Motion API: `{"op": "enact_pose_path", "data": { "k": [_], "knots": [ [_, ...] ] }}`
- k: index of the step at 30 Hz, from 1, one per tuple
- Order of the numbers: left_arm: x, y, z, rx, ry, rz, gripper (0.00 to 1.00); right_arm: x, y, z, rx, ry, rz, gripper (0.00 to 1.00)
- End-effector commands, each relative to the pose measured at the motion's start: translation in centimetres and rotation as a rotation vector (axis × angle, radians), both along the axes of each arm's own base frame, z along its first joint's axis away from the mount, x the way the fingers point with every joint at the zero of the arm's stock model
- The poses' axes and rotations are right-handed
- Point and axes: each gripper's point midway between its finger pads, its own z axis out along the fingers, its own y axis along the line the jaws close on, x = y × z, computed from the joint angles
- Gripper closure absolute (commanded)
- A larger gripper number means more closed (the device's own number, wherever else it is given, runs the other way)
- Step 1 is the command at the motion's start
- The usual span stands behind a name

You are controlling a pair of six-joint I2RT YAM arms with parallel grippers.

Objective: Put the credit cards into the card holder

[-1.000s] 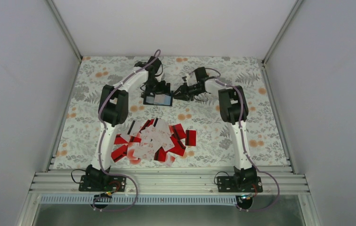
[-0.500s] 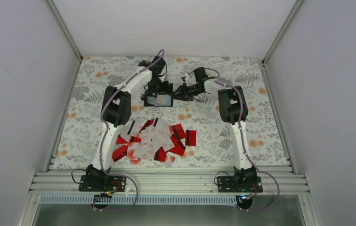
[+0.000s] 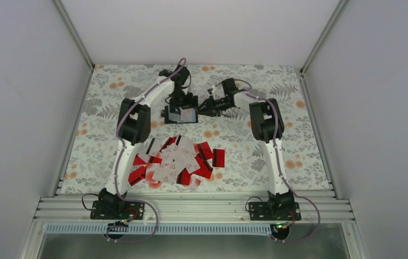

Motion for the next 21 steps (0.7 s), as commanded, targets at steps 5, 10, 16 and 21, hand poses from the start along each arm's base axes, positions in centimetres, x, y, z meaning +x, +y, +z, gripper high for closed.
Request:
{"op": "enact_pose_path", "data": {
  "k": [5,10,16,21],
  "knots": [
    [-1.6,-1.2,-0.4,-0.074,0.105,0.136,0.07,-2.8,-0.3,-4.4,-0.104,0.091,-0.004,0.79],
    [-1.5,-1.8,-0.5,-0.109,0.122,0.185,0.07,-2.9,-0.4,-4.6,-0.11,0.088,-0.016,0.79],
    [-1.2,-2.9,0.1,-0.141,0.101,0.176,0.06,-2.8,-0.7,-4.7,-0.131,0.072,-0.024,0.79],
    [-1.5,-4.6,0.6,-0.171,0.091,0.145,0.06,-2.6,-1.1,-4.4,-0.152,0.052,-0.031,0.79]
  ]
}}
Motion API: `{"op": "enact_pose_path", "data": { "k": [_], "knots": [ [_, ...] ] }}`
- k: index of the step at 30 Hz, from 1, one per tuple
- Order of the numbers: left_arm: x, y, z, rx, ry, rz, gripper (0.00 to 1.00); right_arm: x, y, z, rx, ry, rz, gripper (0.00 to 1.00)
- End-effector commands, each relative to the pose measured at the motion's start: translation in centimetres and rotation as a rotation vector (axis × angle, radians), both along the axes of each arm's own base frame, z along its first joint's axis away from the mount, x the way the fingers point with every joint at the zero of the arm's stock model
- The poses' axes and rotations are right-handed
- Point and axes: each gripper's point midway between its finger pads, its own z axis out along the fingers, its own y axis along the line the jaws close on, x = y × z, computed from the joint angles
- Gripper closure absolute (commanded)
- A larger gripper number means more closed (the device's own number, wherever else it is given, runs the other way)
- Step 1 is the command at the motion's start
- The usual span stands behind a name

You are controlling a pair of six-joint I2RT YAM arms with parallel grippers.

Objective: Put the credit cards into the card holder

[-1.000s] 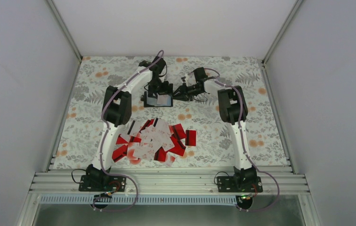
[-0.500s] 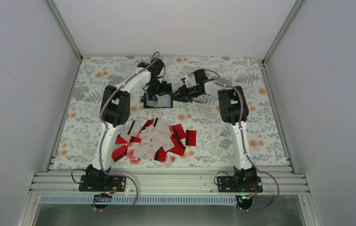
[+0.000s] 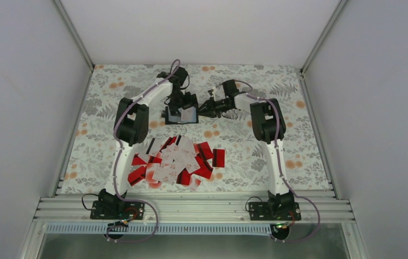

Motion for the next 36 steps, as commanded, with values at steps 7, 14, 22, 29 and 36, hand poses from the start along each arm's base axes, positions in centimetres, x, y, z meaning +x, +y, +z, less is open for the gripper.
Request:
{"op": "enact_pose_path", "data": {
  "k": [7,14,22,29,36],
  "knots": [
    [-1.6,-5.6,1.2,-0.123,0.015,-0.078,0.06,-1.6,-1.1,-3.9,-0.158,0.058,-0.033,0.79],
    [-1.7,-6.0,1.0,-0.068,0.006,-0.109,0.06,-1.8,-1.6,-4.0,-0.194,0.033,-0.037,0.79],
    [-2.4,-3.9,1.0,0.036,-0.015,-0.148,0.05,-0.6,-3.5,-2.5,-0.234,-0.027,-0.063,0.78],
    [-3.9,-2.3,2.3,0.082,-0.035,-0.193,0.04,-1.4,-3.8,-1.2,-0.219,-0.021,-0.049,0.76],
    [-4.1,-0.7,5.1,0.147,-0.111,-0.253,0.03,-2.2,-3.5,1.9,-0.162,-0.027,-0.042,0.75]
  ]
}}
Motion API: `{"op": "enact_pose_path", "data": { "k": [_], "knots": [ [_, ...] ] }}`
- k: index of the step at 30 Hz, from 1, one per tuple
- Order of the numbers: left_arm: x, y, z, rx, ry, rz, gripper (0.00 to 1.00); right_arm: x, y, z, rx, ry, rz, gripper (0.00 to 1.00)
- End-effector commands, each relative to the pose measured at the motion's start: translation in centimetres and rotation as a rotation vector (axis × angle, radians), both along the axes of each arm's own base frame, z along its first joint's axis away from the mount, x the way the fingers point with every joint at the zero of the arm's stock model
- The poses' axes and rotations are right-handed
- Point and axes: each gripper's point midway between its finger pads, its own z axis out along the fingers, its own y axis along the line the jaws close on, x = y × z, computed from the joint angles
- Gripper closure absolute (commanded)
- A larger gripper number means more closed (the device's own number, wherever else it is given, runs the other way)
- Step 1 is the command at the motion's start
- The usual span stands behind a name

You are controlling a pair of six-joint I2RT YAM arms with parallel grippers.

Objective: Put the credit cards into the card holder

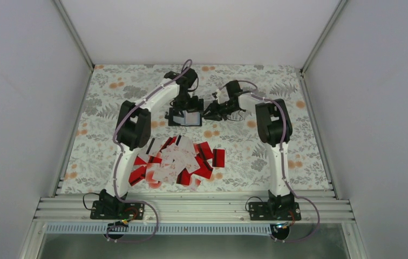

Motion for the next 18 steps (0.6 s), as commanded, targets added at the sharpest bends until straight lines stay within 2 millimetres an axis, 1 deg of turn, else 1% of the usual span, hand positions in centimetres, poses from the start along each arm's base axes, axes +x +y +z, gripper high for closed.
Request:
{"op": "enact_pose_path", "data": {
  "k": [1,3,4,5,8,13,18],
  "knots": [
    [-1.1,1.3,3.1,0.048,-0.064,-0.082,0.03,-0.7,-0.6,2.2,-0.006,-0.01,-0.012,0.75],
    [-1.3,1.7,3.3,0.055,-0.084,-0.108,0.04,-1.1,-0.4,3.0,0.02,-0.007,-0.008,0.74],
    [-1.3,1.7,3.4,0.054,-0.102,-0.126,0.06,-1.2,-0.3,3.4,0.027,-0.007,-0.006,0.73],
    [-1.2,1.9,3.3,0.056,-0.115,-0.139,0.11,-1.3,-0.2,3.6,0.033,-0.007,-0.001,0.72],
    [-0.9,2.8,2.8,0.07,-0.137,-0.158,0.31,-1.6,0.3,4.6,0.066,-0.008,0.009,0.71],
    [-0.7,2.9,1.8,0.035,-0.155,-0.198,0.51,-2.1,1.9,5.4,0.139,0.015,0.037,0.69],
    [-0.5,3.2,0.0,0.044,-0.155,-0.214,0.7,-1.7,2.5,4.9,0.137,0.03,0.035,0.69]
  ]
}}
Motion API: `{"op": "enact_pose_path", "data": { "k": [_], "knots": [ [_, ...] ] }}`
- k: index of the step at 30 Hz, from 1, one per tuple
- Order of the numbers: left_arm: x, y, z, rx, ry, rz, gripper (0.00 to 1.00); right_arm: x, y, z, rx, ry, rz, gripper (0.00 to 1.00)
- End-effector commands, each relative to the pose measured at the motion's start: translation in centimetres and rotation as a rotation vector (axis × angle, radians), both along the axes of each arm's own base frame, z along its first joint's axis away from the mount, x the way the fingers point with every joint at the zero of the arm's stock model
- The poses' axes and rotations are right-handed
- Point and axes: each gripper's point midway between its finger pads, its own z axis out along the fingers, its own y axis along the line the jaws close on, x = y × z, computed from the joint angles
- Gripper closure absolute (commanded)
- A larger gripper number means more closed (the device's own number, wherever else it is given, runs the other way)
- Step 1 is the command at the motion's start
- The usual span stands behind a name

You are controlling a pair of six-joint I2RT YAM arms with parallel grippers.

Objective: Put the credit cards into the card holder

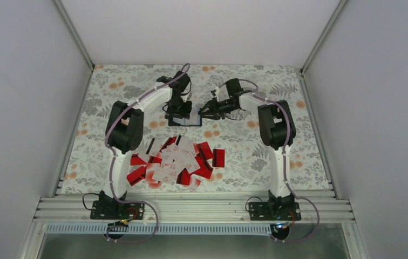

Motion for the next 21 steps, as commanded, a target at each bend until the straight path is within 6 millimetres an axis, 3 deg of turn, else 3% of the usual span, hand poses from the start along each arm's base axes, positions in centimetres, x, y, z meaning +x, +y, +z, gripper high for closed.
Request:
{"op": "enact_pose_path", "data": {
  "k": [1,6,10,21],
  "knots": [
    [1.1,0.0,-0.2,-0.019,-0.056,-0.028,0.72,0.3,1.2,0.9,0.039,-0.003,0.016,0.69],
    [1.5,0.7,-0.6,-0.019,-0.066,-0.021,0.88,0.6,1.2,0.3,0.023,0.011,0.006,0.69],
    [2.0,1.5,-1.0,0.0,-0.069,-0.021,0.94,0.6,1.2,-0.7,0.009,0.034,-0.003,0.69],
    [2.5,1.9,-2.1,-0.008,-0.065,-0.044,0.98,1.2,1.9,-2.0,-0.01,0.049,-0.006,0.69]
  ]
}}
